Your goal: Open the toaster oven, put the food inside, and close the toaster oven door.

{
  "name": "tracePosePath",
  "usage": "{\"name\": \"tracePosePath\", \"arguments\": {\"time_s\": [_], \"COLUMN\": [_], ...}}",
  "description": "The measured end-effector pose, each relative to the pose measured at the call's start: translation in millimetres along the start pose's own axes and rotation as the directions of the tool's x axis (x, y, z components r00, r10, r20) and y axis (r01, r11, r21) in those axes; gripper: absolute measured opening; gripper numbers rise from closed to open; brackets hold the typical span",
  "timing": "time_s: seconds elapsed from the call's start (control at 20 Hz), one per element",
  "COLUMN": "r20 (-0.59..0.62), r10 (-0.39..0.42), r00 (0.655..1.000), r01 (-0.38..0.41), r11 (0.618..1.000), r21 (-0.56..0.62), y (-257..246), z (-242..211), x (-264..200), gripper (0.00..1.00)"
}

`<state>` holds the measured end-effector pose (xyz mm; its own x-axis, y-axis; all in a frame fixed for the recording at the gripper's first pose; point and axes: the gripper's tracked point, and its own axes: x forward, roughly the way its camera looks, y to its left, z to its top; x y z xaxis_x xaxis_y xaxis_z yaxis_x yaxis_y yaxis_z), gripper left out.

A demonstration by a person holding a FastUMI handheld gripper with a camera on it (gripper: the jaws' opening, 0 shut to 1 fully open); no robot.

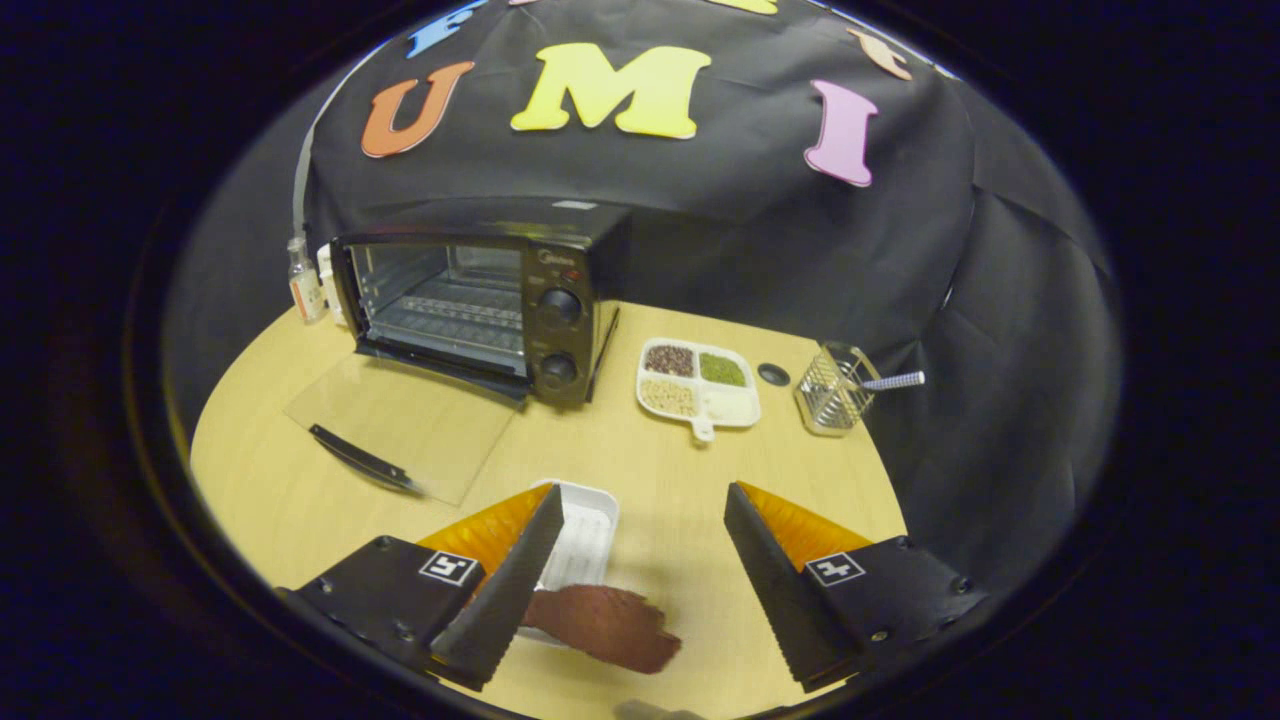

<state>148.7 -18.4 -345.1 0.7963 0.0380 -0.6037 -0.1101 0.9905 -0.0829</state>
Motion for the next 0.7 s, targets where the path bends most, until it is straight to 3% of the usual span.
{"name": "tracePosePath", "arguments": {"time_s": [0.2, 0.35, 0.45, 0.7], "r20": [-0.085, -0.162, -0.191, -0.221], "r10": [0.141, 0.256, 0.326, 0.527], "r00": [0.986, 0.953, 0.926, 0.821], "r01": [-0.139, -0.248, -0.304, -0.439], "r11": [0.990, 0.966, 0.943, 0.829], "r21": [0.022, 0.071, 0.135, 0.347], "y": [-4, 4, 6, 23], "z": [-37, -61, -71, -79], "x": [-1, -1, -1, -7], "gripper": [1.00, 1.00, 0.95, 0.59]}}
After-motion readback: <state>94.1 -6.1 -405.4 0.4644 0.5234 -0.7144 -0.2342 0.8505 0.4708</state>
